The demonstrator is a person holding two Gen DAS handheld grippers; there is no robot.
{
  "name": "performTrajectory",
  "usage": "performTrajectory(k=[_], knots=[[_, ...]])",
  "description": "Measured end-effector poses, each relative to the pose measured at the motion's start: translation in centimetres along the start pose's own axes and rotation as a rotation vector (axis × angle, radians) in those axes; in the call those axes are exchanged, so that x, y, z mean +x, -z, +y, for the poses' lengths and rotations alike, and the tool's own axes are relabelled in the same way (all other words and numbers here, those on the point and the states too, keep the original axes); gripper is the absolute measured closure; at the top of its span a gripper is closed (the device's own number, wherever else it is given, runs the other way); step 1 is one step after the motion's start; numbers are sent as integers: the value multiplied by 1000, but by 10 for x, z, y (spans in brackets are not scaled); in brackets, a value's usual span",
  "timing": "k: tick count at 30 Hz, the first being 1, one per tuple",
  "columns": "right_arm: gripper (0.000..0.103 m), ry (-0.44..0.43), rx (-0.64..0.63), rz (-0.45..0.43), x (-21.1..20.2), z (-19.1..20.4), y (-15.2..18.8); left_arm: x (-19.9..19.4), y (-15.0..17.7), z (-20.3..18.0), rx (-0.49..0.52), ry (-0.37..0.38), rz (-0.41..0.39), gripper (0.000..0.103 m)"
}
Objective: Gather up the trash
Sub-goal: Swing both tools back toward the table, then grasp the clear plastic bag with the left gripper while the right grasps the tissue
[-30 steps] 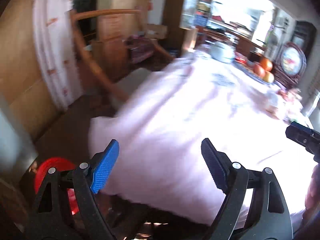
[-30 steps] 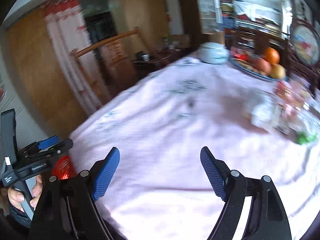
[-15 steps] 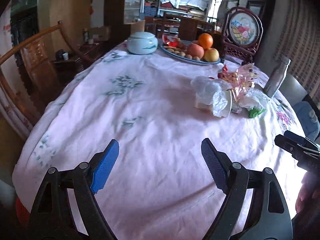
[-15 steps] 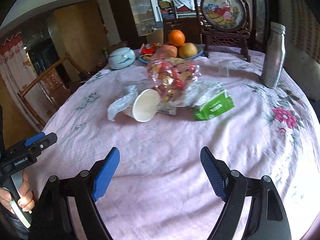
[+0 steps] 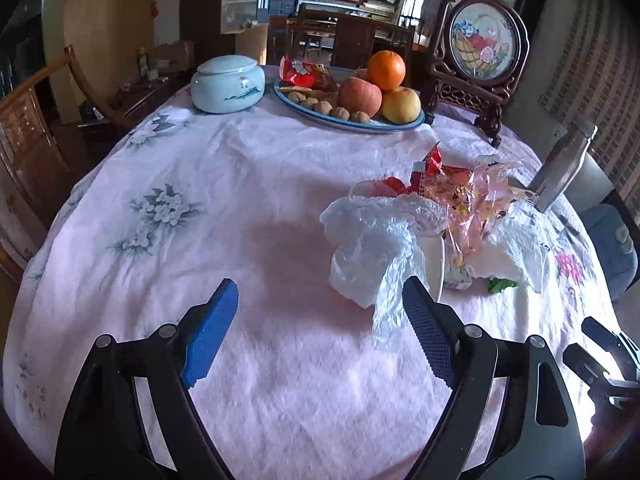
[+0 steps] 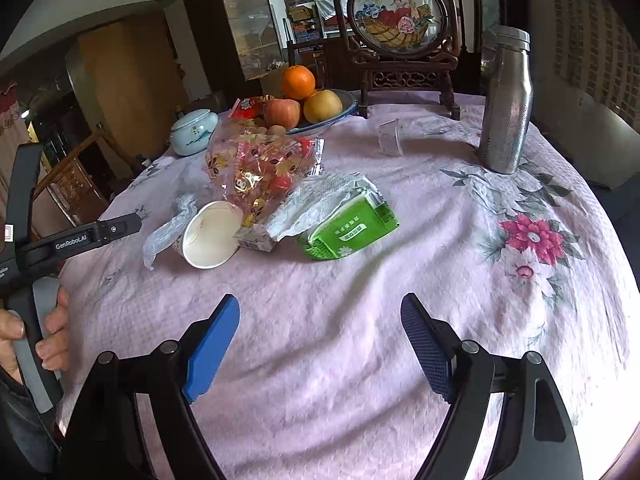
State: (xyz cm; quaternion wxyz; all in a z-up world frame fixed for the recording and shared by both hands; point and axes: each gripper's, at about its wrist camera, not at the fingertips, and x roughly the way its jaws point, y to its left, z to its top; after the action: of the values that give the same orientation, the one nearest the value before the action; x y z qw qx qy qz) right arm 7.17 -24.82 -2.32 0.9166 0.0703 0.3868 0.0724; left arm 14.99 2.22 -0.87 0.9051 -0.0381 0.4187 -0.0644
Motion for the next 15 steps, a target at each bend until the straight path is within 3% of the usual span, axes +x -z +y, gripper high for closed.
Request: performTrajectory(k=[12, 14, 15], knots=[[21, -22, 29, 3, 14, -7, -4, 67, -37, -25, 41, 25, 104, 22], [21, -19, 31, 8, 16, -8, -4, 73, -38, -26, 41, 39, 116, 26], [21, -18, 32, 11, 17, -8, -4, 76, -38, -27, 39, 52, 121, 40]])
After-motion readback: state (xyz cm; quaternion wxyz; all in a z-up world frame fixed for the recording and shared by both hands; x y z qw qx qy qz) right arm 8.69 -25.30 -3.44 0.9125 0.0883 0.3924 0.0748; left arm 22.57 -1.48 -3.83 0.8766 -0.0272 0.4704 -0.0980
